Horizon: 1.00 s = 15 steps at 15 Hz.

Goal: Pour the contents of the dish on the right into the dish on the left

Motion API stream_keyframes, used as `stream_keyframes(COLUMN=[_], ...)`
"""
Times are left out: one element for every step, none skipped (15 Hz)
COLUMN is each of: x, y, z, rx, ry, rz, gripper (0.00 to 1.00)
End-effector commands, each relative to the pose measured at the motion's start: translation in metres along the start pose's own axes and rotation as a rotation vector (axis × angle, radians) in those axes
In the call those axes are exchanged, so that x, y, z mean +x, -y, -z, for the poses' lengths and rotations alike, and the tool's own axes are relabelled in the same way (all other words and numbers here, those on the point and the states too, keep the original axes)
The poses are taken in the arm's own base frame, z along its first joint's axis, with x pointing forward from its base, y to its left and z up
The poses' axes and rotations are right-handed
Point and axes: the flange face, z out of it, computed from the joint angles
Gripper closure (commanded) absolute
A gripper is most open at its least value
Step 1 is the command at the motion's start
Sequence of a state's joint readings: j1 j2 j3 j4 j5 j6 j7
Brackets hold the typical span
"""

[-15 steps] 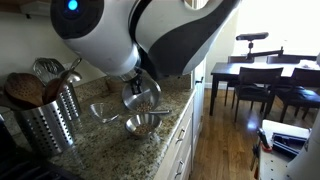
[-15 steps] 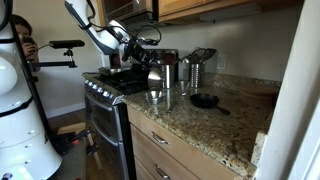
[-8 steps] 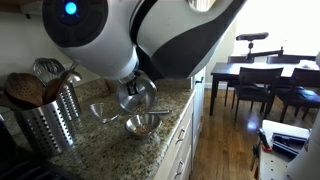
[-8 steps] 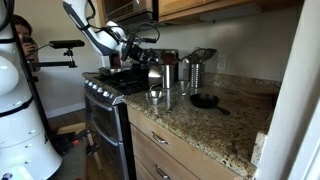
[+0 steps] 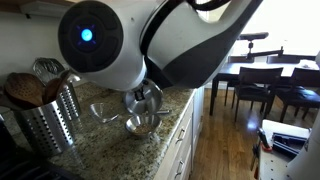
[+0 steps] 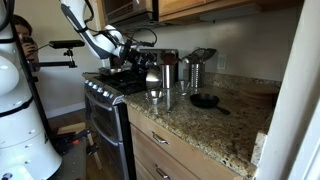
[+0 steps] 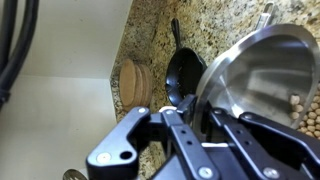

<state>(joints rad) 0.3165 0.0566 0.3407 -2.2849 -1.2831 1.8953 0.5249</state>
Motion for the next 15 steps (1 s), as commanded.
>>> stream_keyframes(x=[-0.015, -0.016, -0.016, -0.016, -0.016, -0.015, -0.014, -0.014, -0.013, -0.013, -0.012, -0.011, -0.011, -0.011, -0.01], y=[0.006, 0.006, 0.007, 0.007, 0.007, 0.007, 0.007, 0.007, 0.008, 0.009, 0.01, 0.011, 0.011, 0.011, 0.012], z=[0.001, 0.001, 0.001, 0.001, 0.002, 0.003, 0.005, 0.007, 0.01, 0.012, 0.015, 0.017, 0.018, 0.02, 0.021], rx=[-0.053, -0.062, -0.07, -0.074, -0.091, -0.093, -0.102, -0.106, -0.115, -0.119, -0.14, -0.139, -0.154, -0.161, -0.165], ry=[0.029, 0.034, 0.038, 0.043, 0.041, 0.043, 0.043, 0.045, 0.042, 0.041, 0.032, 0.032, 0.032, 0.026, 0.026], rz=[-0.037, -0.046, -0.055, -0.061, -0.069, -0.074, -0.08, -0.084, -0.085, -0.087, -0.094, -0.095, -0.102, -0.105, -0.104], gripper=[0.93, 0.93, 0.93, 0.93, 0.93, 0.93, 0.93, 0.93, 0.93, 0.93, 0.93, 0.93, 0.93, 0.93, 0.93])
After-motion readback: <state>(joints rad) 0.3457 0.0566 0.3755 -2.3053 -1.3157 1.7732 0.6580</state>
